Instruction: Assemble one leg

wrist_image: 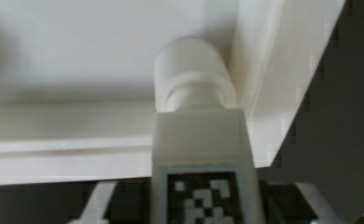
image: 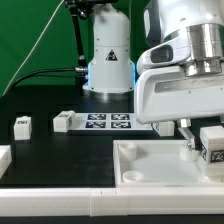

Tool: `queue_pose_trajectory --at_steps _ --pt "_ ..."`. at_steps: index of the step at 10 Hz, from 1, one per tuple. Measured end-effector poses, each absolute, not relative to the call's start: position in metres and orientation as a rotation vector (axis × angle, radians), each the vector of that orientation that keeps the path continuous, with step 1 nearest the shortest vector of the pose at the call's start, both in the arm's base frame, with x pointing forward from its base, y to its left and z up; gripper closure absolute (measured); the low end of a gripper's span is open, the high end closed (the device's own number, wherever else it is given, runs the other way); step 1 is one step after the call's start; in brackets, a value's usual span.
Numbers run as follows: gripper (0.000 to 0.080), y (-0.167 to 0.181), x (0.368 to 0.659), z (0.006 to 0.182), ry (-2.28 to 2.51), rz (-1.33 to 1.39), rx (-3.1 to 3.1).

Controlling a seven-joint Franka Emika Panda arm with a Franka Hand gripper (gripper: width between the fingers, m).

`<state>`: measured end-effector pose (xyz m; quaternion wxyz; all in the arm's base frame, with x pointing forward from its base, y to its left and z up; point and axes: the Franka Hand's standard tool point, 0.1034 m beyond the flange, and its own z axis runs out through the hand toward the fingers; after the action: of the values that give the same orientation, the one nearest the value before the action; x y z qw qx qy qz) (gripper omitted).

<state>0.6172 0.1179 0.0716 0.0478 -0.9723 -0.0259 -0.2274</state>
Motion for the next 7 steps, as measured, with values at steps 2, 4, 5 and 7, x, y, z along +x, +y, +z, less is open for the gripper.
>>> queue_pose_trajectory --at_steps 2,4,5,7 --pt "0.0508 0.1176 0.6166 0.0718 -0.081 -0.705 -2.964" --pt "0.0508 0.1176 0.6165 0.0718 -0.082 -0.705 -2.964" --pt "0.0326 0.1176 0.6165 0.0717 -0.082 -0.705 -2.964" --pt "0.0212 0.1176 0.6165 0.0717 -0.082 -0.705 -2.964"
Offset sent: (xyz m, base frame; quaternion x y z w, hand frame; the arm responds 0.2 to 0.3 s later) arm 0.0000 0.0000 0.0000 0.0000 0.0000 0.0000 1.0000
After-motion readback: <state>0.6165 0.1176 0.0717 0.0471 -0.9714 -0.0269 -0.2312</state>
